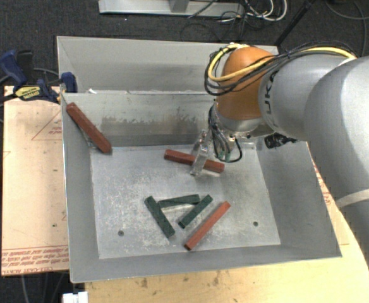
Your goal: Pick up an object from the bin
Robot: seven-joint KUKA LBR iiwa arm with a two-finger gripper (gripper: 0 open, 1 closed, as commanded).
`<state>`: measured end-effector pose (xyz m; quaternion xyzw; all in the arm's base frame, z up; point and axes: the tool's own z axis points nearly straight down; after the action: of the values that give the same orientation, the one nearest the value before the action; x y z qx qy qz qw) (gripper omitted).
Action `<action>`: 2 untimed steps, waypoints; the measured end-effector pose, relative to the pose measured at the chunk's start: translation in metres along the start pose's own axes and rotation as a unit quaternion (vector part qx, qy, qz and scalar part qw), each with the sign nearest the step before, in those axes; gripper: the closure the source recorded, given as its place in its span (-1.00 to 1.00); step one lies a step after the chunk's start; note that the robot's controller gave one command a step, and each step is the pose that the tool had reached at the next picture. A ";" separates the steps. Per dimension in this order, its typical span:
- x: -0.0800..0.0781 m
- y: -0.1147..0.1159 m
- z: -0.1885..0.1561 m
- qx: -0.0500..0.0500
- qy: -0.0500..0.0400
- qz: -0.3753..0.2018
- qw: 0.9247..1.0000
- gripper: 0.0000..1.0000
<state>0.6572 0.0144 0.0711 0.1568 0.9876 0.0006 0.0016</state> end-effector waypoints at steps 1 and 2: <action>0.005 -0.025 0.000 0.000 0.000 0.000 1.000 1.00; 0.006 -0.027 -0.045 0.000 -0.002 -0.084 0.996 1.00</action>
Offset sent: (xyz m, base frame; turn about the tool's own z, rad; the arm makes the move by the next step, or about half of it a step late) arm -0.0131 -0.0209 -0.0011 -0.0020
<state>0.6429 -0.0097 0.1158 0.0734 0.9973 0.0003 0.0032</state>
